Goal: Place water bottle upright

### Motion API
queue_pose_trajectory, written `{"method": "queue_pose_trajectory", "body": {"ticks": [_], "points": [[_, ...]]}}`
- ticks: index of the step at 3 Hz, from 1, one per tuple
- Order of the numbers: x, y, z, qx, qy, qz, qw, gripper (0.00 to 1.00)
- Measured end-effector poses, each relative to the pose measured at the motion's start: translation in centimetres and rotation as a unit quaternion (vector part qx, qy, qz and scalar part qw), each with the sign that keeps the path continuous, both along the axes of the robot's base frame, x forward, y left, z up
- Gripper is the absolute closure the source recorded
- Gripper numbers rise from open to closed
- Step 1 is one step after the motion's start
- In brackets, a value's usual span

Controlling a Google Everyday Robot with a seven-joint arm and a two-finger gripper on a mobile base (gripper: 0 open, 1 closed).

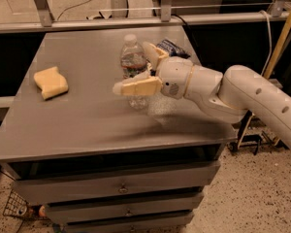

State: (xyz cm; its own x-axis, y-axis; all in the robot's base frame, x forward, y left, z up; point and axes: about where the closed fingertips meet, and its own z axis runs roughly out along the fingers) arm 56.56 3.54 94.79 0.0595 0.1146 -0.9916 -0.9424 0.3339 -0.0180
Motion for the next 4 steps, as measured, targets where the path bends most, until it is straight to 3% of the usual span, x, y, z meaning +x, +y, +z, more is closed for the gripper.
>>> {"method": "queue_pose_trajectory", "body": {"ticks": [2,3,4], "points": [[1.8,-5.6,-2.7,-0.060,0.022,-0.032,0.9974,0.00],[2.6,-9.1,-2.7,-0.099,0.027,-0.056,0.9932,0.00],[3.1,-12.1,-2.0,-0.149,0.031,-0.075,0.9855,0.00]]}}
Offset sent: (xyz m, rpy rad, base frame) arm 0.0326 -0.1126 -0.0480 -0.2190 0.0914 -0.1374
